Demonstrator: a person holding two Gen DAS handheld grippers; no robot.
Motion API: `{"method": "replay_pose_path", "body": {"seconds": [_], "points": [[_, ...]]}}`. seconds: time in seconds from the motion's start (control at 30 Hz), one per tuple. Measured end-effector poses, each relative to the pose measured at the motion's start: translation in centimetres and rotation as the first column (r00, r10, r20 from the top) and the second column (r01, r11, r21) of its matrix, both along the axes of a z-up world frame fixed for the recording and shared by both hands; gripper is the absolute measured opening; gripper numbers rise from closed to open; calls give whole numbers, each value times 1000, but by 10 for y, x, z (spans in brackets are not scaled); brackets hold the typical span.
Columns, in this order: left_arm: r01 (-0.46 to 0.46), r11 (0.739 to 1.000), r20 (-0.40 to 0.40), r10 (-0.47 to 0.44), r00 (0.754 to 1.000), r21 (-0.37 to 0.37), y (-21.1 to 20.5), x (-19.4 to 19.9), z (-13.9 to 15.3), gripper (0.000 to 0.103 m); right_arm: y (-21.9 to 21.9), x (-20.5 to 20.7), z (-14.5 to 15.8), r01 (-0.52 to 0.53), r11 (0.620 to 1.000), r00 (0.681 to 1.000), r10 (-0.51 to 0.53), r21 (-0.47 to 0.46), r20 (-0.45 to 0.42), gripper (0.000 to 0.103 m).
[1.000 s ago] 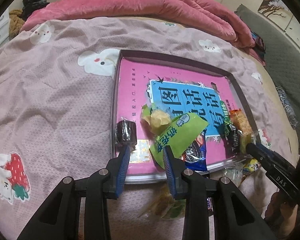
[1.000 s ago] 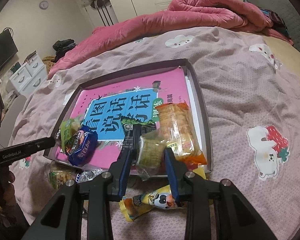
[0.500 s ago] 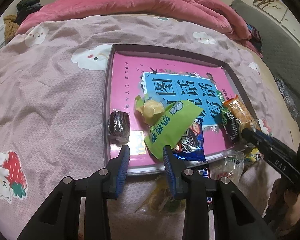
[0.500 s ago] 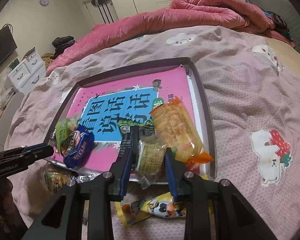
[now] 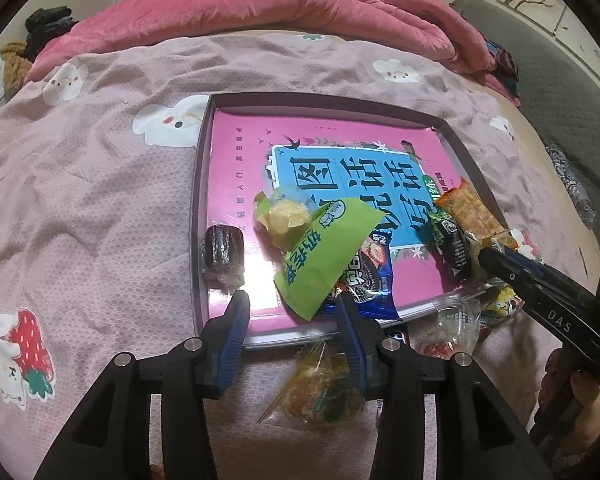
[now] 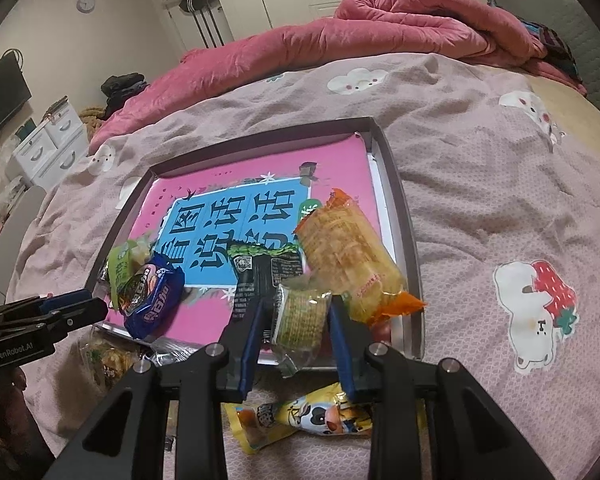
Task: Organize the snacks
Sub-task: 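Open left gripper to drop brown cake while right releases bread pack in tray, then withdraw both grippers from the tray toward the Snickers and bread packs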
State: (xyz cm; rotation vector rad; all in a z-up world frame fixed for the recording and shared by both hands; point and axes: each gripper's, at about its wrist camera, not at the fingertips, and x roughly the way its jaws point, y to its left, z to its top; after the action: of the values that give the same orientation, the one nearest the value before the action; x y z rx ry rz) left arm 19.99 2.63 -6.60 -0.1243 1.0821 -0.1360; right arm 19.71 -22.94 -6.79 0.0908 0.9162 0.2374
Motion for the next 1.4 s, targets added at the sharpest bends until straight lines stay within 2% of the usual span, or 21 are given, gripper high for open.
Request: {"method": "replay_pose_path", "body": {"seconds": [0.4, 0.5, 0.9, 0.97, 1.03, 1.27, 1.4], "points": [[-14, 1000, 8, 14, 1000, 7, 2, -5, 2, 54, -1, -5, 6, 7, 1000, 1000, -7, -14, 20, 33], [-21, 1000, 10, 20, 1000, 11, 3, -6, 3, 59, -1, -5, 7, 7, 1000, 1000, -6, -14, 20, 34], [-18, 1000, 21, 18, 1000, 18, 0, -13, 10, 62, -1, -13, 14, 6, 1000, 999, -5, -16, 35, 37], [-20, 1000, 24, 19, 1000, 19, 0, -15, 12, 63, -2, -14, 16, 7, 1000, 999, -6, -15, 37, 39], [-22, 1000, 28, 21, 999, 18, 0, -16, 14, 65, -3, -15, 17, 9, 1000, 999, -8, -11, 40, 46], [-30, 999, 31, 29, 999, 13, 2, -21, 19, 67, -3, -19, 20, 5, 1000, 999, -5, -9, 44, 47], [-33, 999, 36, 33, 999, 17, 4, -25, 20, 67, -4, -22, 23, 5, 1000, 999, -4, -4, 48, 51]]}}
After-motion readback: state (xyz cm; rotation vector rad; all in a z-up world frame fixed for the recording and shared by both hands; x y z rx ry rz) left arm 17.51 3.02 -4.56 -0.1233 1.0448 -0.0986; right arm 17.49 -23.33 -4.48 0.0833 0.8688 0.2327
